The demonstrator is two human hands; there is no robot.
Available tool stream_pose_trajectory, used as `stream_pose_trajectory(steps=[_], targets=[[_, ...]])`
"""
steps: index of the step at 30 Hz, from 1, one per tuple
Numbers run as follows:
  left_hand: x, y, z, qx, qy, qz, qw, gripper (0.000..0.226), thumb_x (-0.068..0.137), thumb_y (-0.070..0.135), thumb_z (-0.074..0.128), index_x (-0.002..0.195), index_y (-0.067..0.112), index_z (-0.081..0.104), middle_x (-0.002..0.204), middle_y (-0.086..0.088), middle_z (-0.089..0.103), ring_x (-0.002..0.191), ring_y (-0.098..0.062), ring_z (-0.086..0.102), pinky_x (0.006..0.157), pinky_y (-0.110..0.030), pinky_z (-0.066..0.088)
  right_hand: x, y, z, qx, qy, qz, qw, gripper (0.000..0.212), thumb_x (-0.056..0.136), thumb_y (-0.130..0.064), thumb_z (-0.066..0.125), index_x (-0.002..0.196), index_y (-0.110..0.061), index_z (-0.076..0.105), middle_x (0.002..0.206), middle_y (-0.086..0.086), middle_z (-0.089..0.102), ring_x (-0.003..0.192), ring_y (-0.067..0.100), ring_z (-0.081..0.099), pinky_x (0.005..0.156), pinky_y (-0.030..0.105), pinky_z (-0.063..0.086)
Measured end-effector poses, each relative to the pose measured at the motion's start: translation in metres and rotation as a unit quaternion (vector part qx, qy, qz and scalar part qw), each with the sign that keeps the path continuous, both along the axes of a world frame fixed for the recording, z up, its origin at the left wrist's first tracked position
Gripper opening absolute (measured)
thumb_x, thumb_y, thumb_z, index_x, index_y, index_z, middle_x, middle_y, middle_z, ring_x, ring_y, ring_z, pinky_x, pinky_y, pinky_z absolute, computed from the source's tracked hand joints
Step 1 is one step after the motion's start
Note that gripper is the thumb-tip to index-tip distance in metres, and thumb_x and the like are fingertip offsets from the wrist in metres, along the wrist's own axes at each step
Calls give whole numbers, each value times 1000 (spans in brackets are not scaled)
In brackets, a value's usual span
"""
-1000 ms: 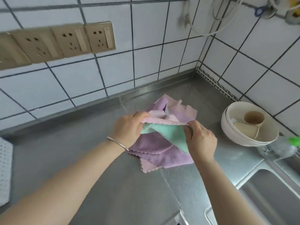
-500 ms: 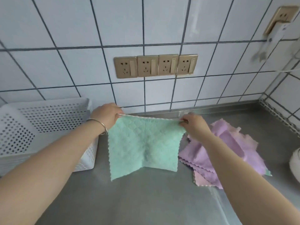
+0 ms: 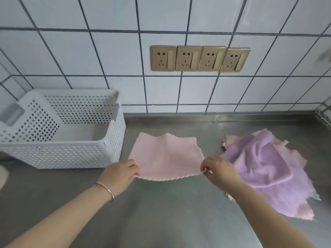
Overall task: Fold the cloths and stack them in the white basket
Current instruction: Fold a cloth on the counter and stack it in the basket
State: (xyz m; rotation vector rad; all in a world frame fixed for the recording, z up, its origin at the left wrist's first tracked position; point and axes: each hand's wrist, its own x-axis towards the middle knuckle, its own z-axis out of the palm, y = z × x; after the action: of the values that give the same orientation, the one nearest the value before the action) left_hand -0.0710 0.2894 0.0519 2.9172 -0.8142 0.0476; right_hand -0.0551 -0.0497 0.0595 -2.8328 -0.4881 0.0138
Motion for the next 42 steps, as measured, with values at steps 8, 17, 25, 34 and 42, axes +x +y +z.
stream_pose_trajectory(steps=[8,17,25,34,42], targets=[[-50,-21,-90,134,207,10,969,63,33,35,85,80,35,43,67,20,55,49,-1,56,37,-17,27,-47,10,-84,-153,246,31,957,31,88,-16,44,109,-33,59,120,-9,55,116,18,53,87,28,44],[11,-37,-63,-75,341,229,909,19,89,39,47,104,31,57,102,7,62,93,-15,59,86,-27,47,15,19,-74,-53,326,-77,941,34,85,-55,52,109,-33,60,108,-7,64,103,17,60,86,29,48],[101,-28,-117,-251,258,561,746,27,82,25,52,84,2,66,68,-11,68,65,-25,62,69,-25,48,81,25,-101,101,286,-420,855,39,85,-23,47,123,-15,53,121,13,60,113,32,55,91,36,44],[112,-32,-131,-214,244,589,740,29,84,22,53,90,3,74,93,-20,71,90,-35,65,83,-36,51,84,29,-118,59,280,-452,845,36,92,-24,44,118,-4,59,122,18,60,113,34,55,89,37,45],[93,-42,-110,-262,177,565,762,19,86,15,55,102,4,59,99,-18,66,96,-36,61,81,-34,46,72,32,-105,56,204,-406,889,20,91,-15,42,111,-11,43,103,15,66,94,34,61,73,35,43]])
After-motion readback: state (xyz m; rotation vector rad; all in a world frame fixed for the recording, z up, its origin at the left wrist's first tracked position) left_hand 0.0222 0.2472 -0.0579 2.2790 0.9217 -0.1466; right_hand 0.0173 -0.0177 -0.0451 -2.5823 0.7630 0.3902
